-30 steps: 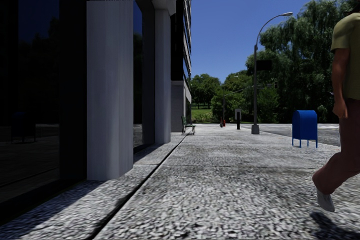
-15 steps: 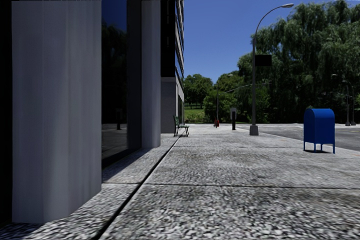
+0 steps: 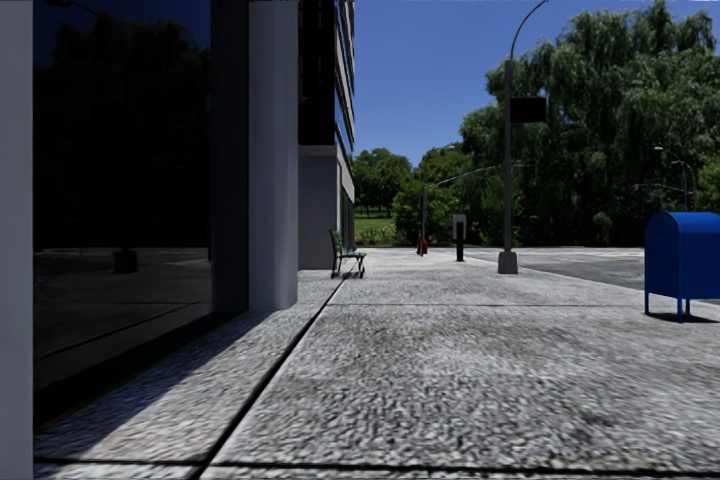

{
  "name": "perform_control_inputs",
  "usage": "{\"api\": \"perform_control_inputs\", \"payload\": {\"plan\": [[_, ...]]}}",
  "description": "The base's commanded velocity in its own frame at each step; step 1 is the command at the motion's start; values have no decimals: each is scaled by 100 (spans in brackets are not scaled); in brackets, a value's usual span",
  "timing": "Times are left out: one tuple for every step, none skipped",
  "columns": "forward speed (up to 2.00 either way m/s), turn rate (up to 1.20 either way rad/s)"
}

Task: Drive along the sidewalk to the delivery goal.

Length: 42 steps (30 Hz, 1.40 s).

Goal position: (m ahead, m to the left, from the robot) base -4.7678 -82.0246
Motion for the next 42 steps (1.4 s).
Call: {"api": "perform_control_inputs", "payload": {"plan": [[200, -22], [200, -22], [200, -22], [200, -22], [200, -22], [200, -22], [200, -22], [200, -22], [200, -22], [200, -22], [200, -22], [200, -22], [200, -22], [200, -22], [200, -22], [200, -22], [200, -22], [200, -22], [200, -22], [200, -22], [200, -22], [200, -22], [200, -22], [200, -22], [200, -22], [200, -22], [200, -11], [200, -4], [200, -1], [200, -1], [200, 0], [200, 0], [200, 0], [200, 0], [200, 0], [200, 0], [200, -6], [200, -22], [200, -22], [200, -26], [200, -27], [200, -27]]}}
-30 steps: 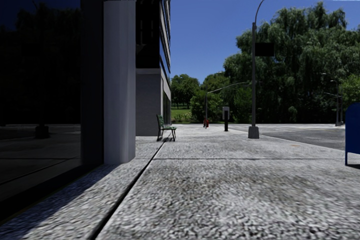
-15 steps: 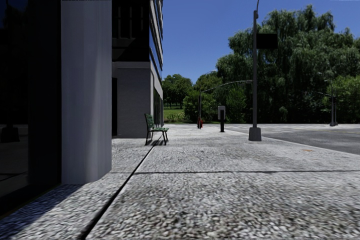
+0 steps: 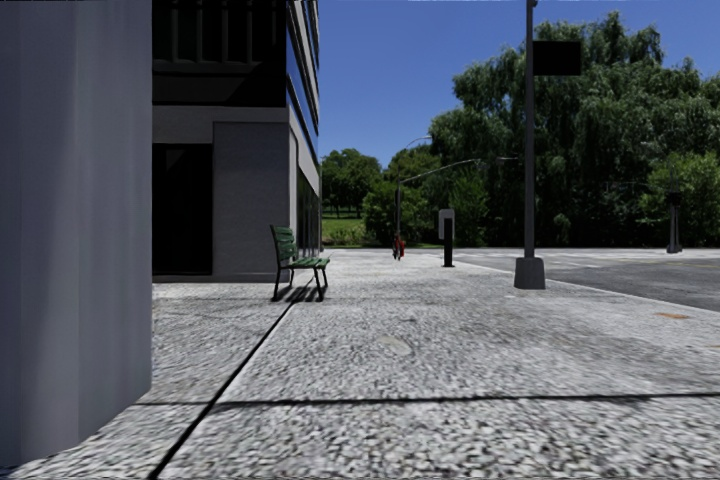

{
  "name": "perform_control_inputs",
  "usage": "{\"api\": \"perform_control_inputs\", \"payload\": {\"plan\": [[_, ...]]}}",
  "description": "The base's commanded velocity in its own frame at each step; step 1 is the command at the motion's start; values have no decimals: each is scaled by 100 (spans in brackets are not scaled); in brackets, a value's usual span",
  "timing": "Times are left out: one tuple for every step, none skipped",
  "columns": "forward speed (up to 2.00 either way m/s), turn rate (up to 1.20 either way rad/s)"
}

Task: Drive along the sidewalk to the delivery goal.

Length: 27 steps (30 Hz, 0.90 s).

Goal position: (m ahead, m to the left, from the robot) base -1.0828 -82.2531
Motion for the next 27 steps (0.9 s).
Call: {"api": "perform_control_inputs", "payload": {"plan": [[200, -27], [200, -27], [200, -27], [200, -27], [200, -27], [200, -27], [200, -27], [200, -25], [200, -16], [200, -16], [200, -2], [200, 0], [200, 0], [200, 0], [200, 0], [200, 0], [200, 0], [200, 0], [200, 0], [200, 0], [200, 0], [200, 0], [200, 0], [200, 0], [200, 0], [200, 0], [200, 0]]}}
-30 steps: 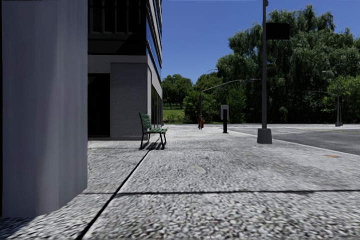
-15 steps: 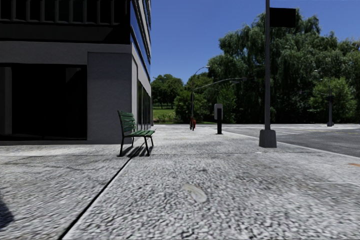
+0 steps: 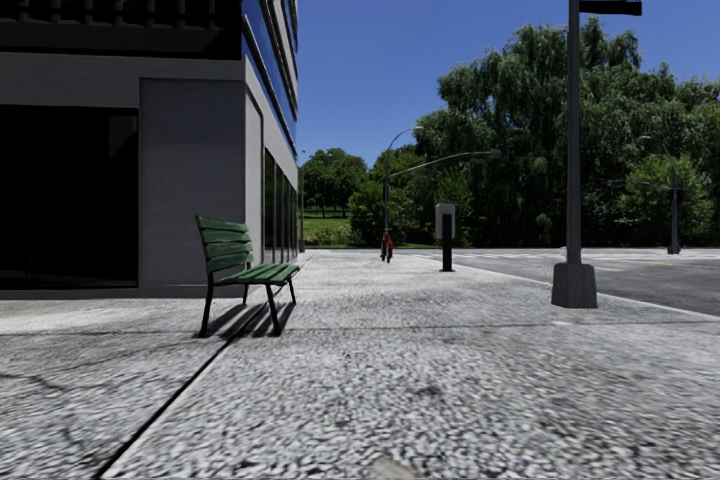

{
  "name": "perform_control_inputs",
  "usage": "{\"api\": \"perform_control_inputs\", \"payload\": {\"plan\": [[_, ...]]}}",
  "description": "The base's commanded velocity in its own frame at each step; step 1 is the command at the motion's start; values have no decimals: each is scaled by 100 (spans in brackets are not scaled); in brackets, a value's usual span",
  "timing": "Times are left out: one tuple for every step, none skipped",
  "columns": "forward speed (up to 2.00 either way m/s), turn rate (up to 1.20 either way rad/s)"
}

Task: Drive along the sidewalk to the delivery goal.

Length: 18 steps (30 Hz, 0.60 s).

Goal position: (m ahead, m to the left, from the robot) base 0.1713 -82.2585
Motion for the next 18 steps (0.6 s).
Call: {"api": "perform_control_inputs", "payload": {"plan": [[200, 0], [200, 0], [200, 0], [200, 0], [200, 0], [200, 0], [200, 0], [200, 0], [200, 0], [200, 0], [200, 0], [200, 0], [200, 0], [200, 0], [200, 0], [200, 0], [200, 0], [200, 0]]}}
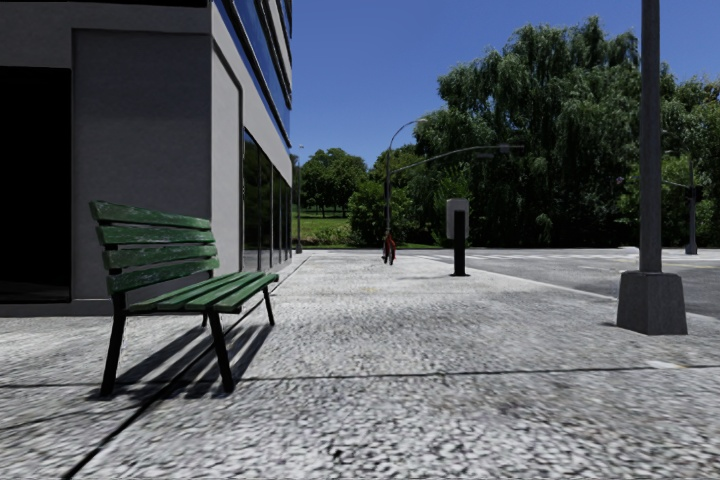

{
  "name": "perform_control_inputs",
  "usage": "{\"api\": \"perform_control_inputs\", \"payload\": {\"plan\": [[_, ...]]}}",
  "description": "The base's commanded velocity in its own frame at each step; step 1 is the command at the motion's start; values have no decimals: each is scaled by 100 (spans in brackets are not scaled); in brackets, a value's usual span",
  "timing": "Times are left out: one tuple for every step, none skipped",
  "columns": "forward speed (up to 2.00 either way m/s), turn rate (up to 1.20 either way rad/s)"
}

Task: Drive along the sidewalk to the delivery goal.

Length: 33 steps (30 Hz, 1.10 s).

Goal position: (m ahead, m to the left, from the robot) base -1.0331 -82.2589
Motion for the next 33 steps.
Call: {"api": "perform_control_inputs", "payload": {"plan": [[200, 0], [200, 0], [200, 0], [200, 0], [200, 0], [200, 0], [200, 0], [200, 0], [200, 0], [200, 0], [200, 0], [200, 0], [200, 0], [200, 0], [200, 0], [200, 0], [200, 0], [200, 0], [200, 0], [200, 0], [200, 0], [200, 0], [200, 0], [200, 0], [200, 0], [200, 0], [200, 0], [200, 0], [200, 0], [200, 0], [200, 0], [200, 0], [200, 0]]}}
